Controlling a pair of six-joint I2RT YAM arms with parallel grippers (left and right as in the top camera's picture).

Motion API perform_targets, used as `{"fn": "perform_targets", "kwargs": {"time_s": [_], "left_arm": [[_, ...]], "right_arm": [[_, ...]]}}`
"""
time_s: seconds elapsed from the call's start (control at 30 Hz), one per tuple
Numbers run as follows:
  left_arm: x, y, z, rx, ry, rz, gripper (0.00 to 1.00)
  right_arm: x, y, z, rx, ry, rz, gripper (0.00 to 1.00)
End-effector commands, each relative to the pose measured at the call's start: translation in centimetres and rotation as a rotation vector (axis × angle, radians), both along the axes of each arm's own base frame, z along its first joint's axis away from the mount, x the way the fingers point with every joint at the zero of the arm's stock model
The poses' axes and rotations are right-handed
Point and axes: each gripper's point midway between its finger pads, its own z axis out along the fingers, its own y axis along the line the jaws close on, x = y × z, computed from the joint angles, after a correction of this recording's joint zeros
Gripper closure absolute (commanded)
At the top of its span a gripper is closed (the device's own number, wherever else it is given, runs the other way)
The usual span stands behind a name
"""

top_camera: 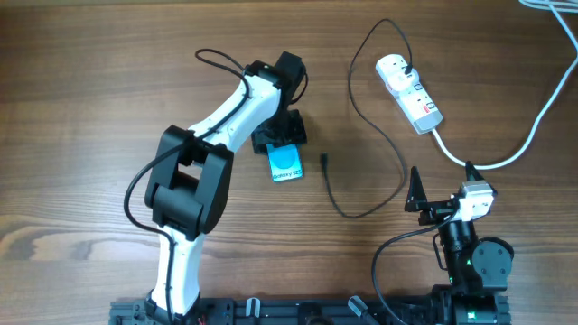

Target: Plug charger to phone and switch on socket

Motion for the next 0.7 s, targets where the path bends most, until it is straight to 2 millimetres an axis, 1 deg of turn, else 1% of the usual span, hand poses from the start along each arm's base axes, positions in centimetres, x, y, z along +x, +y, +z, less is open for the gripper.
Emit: {"fn": "perform_targets", "kwargs": {"time_s": [0.0,0.1,0.17,0.27,0.33,0.37,0.47,0.5,0.53,0.57,0.63,0.67], "left_arm": [[-0.9,-0.4,-1.3,0.06,-0.019,-0.044,0.29],[-1.9,-0.7,-3.0,0.075,-0.027,-0.072,0.28],[-2.1,-0.8,-3.6,0.077,-0.031,-0.079,0.27],[-2.2,-0.4,-3.9,0.095,-0.038,-0.079,0.19],[-2.3,-0.3,-4.0,0.095,-0.035,-0.078,0.09],[-2.5,-0.2,-4.2,0.1,-0.028,-0.066,0.0],[-3.1,0.2,-4.8,0.11,-0.012,-0.044,0.0],[-3.3,0.3,-5.1,0.111,-0.011,-0.044,0.01],[-3.4,0.4,-5.5,0.111,-0.011,-0.044,0.08],[-3.7,0.5,-6.0,0.11,-0.012,-0.044,0.21],[-3.8,0.6,-6.2,0.112,-0.01,-0.044,0.35],[-3.8,0.6,-6.2,0.112,-0.01,-0.044,0.39]], "right_arm": [[0.0,-0.1,0.1,0.007,-0.004,-0.007,0.0],[0.0,-0.1,0.1,0.007,-0.004,-0.007,0.0],[0.0,-0.1,0.1,0.007,-0.004,-0.007,0.0],[0.0,-0.1,0.1,0.007,-0.004,-0.007,0.0],[0.0,-0.1,0.1,0.007,-0.004,-0.007,0.0],[0.0,-0.1,0.1,0.007,-0.004,-0.007,0.0],[0.0,-0.1,0.1,0.007,-0.004,-0.007,0.0],[0.0,-0.1,0.1,0.007,-0.004,-0.007,0.0],[0.0,-0.1,0.1,0.007,-0.004,-0.007,0.0],[0.0,-0.1,0.1,0.007,-0.004,-0.007,0.01],[0.0,-0.1,0.1,0.007,-0.004,-0.007,0.0],[0.0,-0.1,0.1,0.007,-0.004,-0.007,0.0]]}}
